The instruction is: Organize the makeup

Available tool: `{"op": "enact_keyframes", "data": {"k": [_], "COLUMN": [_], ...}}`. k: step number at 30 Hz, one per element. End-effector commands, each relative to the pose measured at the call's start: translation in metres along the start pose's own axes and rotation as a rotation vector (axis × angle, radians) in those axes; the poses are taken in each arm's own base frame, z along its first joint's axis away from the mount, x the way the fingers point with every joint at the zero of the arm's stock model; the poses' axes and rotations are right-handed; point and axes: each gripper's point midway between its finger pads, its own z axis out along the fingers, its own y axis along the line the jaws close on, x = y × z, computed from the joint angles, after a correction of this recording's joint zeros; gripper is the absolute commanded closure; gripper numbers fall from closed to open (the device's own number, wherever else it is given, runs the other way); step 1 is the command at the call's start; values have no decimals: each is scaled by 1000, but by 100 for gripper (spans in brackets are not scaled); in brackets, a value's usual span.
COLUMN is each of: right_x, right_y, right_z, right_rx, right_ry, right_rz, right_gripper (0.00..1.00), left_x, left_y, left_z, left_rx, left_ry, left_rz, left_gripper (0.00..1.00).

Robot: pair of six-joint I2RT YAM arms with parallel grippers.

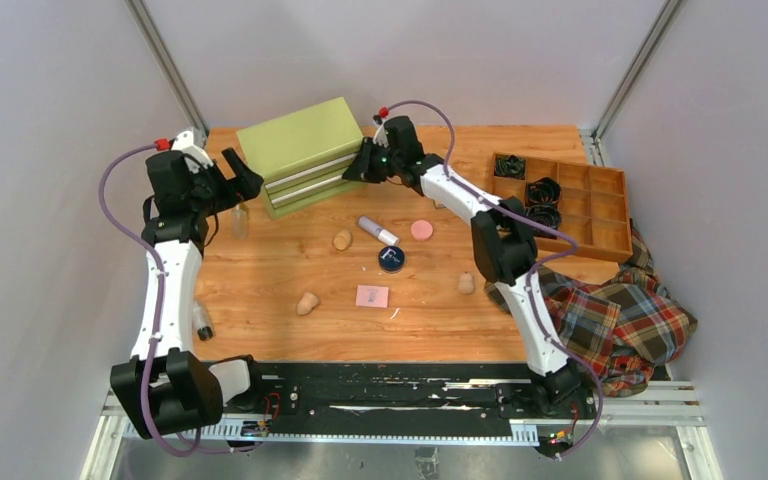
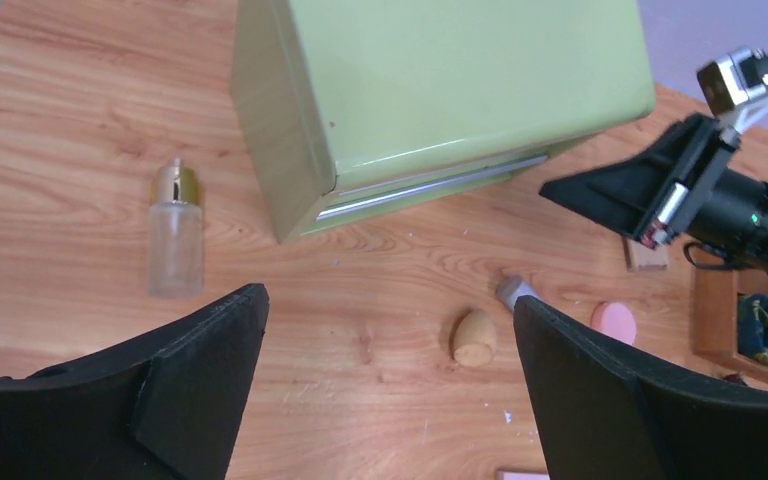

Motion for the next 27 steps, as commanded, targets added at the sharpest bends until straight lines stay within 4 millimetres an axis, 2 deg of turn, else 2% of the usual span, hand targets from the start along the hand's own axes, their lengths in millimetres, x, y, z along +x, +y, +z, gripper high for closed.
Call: {"op": "enact_keyframes", "data": {"k": [1,4,7,9,11,14,17,20,22,25,26,27], "right_x": [-17,-9,-3,3,10,8,11,14,20,31,26,26], "right_y": [36,32,33,34,32,44,50,63,62,55,62,59], "right_z": [-46,-69,-88,-93,-94,-91,-85,-82,-80,-73,-79,-79], "right_rx": [-40,-9,15,-1,-17,-101,-112,-136,-93,-18,-16,-7], "right_ry": [-62,-55,-61,-74,-97,-147,-179,-257,-295,-322,-351,-364], "right_rz": [-64,-73,-54,-10,60,122,165,204,198,177,190,225], "right_gripper": [81,77,74,72,70,65,60,55,53,50,49,49], "left_x": [11,25,32,33,33,34,37,41,37,32,32,33], "left_y": [7,11,6,3,0,-2,0,-14,-25,-22,-21,-19], "left_z": [0,4,7,8,7,2,-8,-20,-32,-48,-54,-59], "left_rx": [-56,-123,-149,-161,-166,-173,-193,-153,-162,-216,-225,-234], "left_ry": [28,68,88,92,96,104,105,156,163,145,138,132], "left_rz": [22,72,105,119,126,122,115,156,196,206,200,195], "left_gripper": [3,4,4,5,6,6,6,6,6,6,6,6]}}
